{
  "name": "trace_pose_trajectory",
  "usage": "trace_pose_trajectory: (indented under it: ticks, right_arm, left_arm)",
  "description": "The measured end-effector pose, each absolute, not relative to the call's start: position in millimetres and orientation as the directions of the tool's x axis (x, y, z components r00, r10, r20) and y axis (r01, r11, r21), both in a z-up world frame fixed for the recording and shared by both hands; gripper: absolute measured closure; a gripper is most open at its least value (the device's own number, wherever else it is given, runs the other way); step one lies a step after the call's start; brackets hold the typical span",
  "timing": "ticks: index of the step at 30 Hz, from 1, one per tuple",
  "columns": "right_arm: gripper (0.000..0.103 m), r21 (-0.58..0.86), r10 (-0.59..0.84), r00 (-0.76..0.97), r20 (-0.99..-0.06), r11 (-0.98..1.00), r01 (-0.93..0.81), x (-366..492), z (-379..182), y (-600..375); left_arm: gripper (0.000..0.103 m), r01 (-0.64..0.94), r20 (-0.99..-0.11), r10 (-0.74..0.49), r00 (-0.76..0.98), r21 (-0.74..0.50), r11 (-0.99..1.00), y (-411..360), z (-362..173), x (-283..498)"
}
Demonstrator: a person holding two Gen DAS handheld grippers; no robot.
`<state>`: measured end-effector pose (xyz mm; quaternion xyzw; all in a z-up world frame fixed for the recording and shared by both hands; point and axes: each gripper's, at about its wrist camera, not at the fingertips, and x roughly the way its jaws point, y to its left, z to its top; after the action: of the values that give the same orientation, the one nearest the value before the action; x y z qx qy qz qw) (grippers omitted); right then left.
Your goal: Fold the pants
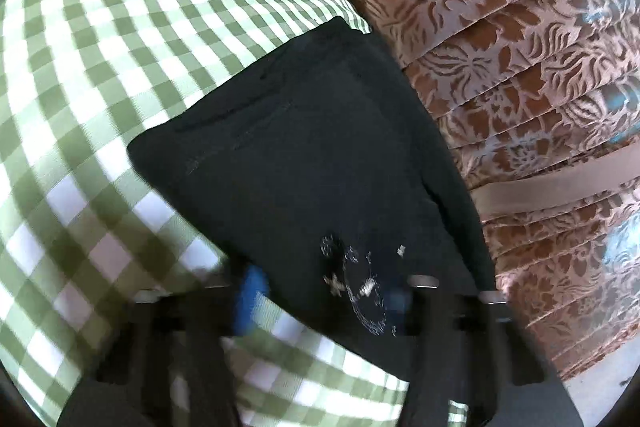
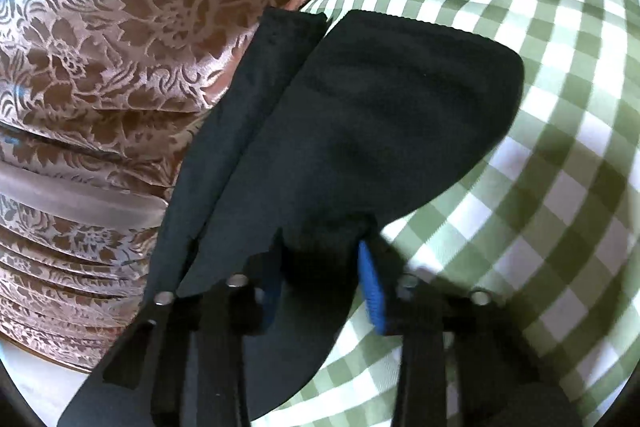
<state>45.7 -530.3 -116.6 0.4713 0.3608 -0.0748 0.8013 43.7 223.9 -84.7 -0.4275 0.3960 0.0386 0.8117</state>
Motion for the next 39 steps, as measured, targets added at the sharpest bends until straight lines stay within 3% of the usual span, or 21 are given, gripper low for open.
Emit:
trace_pose_trajectory:
  ticks: [1,3,17,24,27,29,33,34,35,39]
  right_arm:
    - [0.079,0.693,0.219,0.723,-0.655,0.555,0.460,48,-116,-529]
    - [0.085,0.675,0.214,0.714,-0.667,0.580,0.456,50,-112,-528]
    - [0.089,0.621,0.153,0.734,-0.662,0.660,0.423,-23,-59,-532]
    - [0.089,0.616,0.176,0.681,-0.711,0.624,0.482,-69,-94,-537]
    - [0.077,0.650,0.186,0.694,-0.695,0.575,0.497,-72,-103,-544]
    - [0.060,0.668,0.177,0.711,-0.680,0.548,0.503,-72,-103,-552]
    - [0.056,0.656,0.109,0.720,-0.685,0.522,0.545,-67,-99,-569]
    - [0.069,0.641,0.091,0.713,-0.696,0.527,0.558,-63,-97,-573]
    - [0.089,0.617,0.066,0.703,-0.708,0.542,0.571,-60,-93,-576]
    - [0.092,0.530,-0.021,0.687,-0.726,0.621,0.578,-60,-70,-572]
  left_arm:
    - [0.093,-0.422,-0.698,-0.253,0.670,-0.638,0.644,223,-86,46]
    - [0.097,-0.421,-0.697,-0.246,0.674,-0.635,0.648,224,-86,45]
    - [0.097,-0.313,-0.662,-0.256,0.705,-0.614,0.725,223,-23,-7]
    - [0.097,-0.363,-0.764,-0.224,0.606,-0.516,0.776,216,-50,-27]
    - [0.097,-0.386,-0.809,-0.201,0.552,-0.462,0.799,210,-72,-20]
    - [0.097,-0.387,-0.811,-0.195,0.552,-0.456,0.801,209,-74,-19]
    - [0.097,-0.376,-0.802,-0.210,0.559,-0.471,0.798,213,-74,-18]
    - [0.097,-0.372,-0.804,-0.208,0.557,-0.466,0.803,213,-74,-17]
    - [0.097,-0.368,-0.807,-0.201,0.555,-0.455,0.811,213,-73,-17]
    - [0.097,-0.352,-0.805,-0.190,0.562,-0.441,0.825,214,-68,-13]
